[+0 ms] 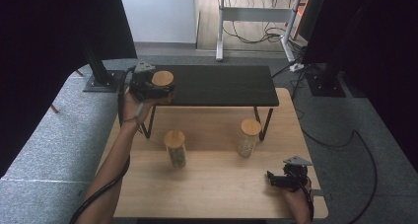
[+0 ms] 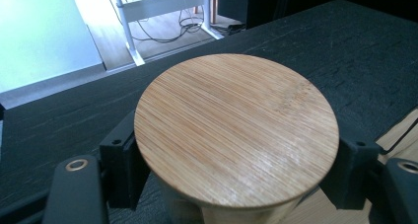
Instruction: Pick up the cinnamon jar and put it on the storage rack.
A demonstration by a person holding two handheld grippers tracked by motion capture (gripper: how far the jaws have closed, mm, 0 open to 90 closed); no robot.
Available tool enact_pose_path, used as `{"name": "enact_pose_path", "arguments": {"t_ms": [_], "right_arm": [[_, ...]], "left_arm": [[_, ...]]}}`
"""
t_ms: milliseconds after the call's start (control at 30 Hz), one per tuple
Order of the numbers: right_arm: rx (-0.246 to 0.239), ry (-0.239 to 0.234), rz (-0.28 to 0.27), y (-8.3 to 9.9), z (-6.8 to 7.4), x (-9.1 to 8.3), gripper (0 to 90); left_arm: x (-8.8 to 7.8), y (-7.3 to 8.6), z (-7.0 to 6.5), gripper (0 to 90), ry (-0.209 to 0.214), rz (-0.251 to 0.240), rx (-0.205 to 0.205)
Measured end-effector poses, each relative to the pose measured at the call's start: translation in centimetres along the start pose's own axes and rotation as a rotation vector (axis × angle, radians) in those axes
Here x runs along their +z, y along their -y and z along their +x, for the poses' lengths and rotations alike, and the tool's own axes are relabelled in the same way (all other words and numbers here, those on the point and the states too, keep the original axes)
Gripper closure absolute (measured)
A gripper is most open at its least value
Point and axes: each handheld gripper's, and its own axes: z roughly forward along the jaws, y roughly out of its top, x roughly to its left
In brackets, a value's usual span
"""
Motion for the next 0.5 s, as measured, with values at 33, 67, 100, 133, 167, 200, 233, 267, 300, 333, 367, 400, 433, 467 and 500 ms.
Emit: {"name": "enact_pose_path", "arguments": {"t_ms": [33, 67, 100, 133, 167, 200, 233, 267, 300, 333, 367, 400, 433, 467, 500], "right_arm": [[0.0, 0.0, 0.0, 0.0, 0.0, 0.0, 3.0], [0.0, 0.0, 0.0, 0.0, 0.0, 0.0, 3.1], [0.0, 0.0, 0.0, 0.0, 0.0, 0.0, 3.1], [0.0, 0.0, 0.0, 0.0, 0.0, 0.0, 3.1], [0.0, -0.001, 0.0, 0.0, 0.0, 0.0, 3.1], [0.0, -0.001, 0.0, 0.0, 0.01, 0.0, 3.1], [-0.001, -0.001, 0.0, 0.0, 0.0, 0.0, 3.0], [-0.001, -0.001, 0.0, 0.0, 0.01, 0.0, 3.0], [-0.001, -0.001, 0.0, 0.0, 0.01, 0.0, 3.0], [-0.001, -0.001, 0.0, 0.0, 0.01, 0.0, 3.1], [-0.001, -0.001, 0.0, 0.0, 0.01, 0.0, 3.1], [-0.001, -0.001, 0.0, 0.0, 0.01, 0.0, 3.1], [-0.001, -0.002, 0.0, 0.0, 0.01, 0.0, 3.1], [-0.002, -0.001, 0.0, 0.0, 0.01, 0.0, 3.1], [-0.001, -0.002, 0.0, 0.0, 0.01, 0.0, 3.1]], "left_arm": [[0.01, 0.01, 0.07, 25.2, 0.002, -0.001, -0.004], [0.01, 0.02, 0.1, 25.2, 0.003, -0.002, -0.007], [0.0, 0.02, 0.1, 25.2, 0.004, -0.001, -0.006], [0.0, 0.0, 0.06, 25.2, 0.002, 0.002, -0.001], [0.0, -0.02, 0.01, 25.2, 0.0, 0.004, 0.0], [0.0, -0.04, 0.0, 25.1, 0.0, 0.005, -0.001], [0.01, -0.05, 0.0, 25.1, 0.0, 0.006, -0.001], [0.01, -0.04, 0.0, 25.0, 0.0, 0.006, 0.0], [0.03, -0.02, 0.01, 24.8, -0.003, 0.004, -0.001], [0.11, 0.02, -0.01, 22.4, -0.008, 0.007, -0.001], [0.22, 0.06, -0.05, 17.4, -0.016, 0.012, 0.002], [0.29, 0.11, -0.1, 13.5, -0.028, 0.01, 0.011], [0.35, 0.15, -0.14, 9.9, -0.039, 0.01, 0.016], [0.38, 0.19, -0.13, 7.5, -0.043, 0.01, 0.015], [0.37, 0.22, -0.09, 6.8, -0.041, 0.007, 0.01]]}}
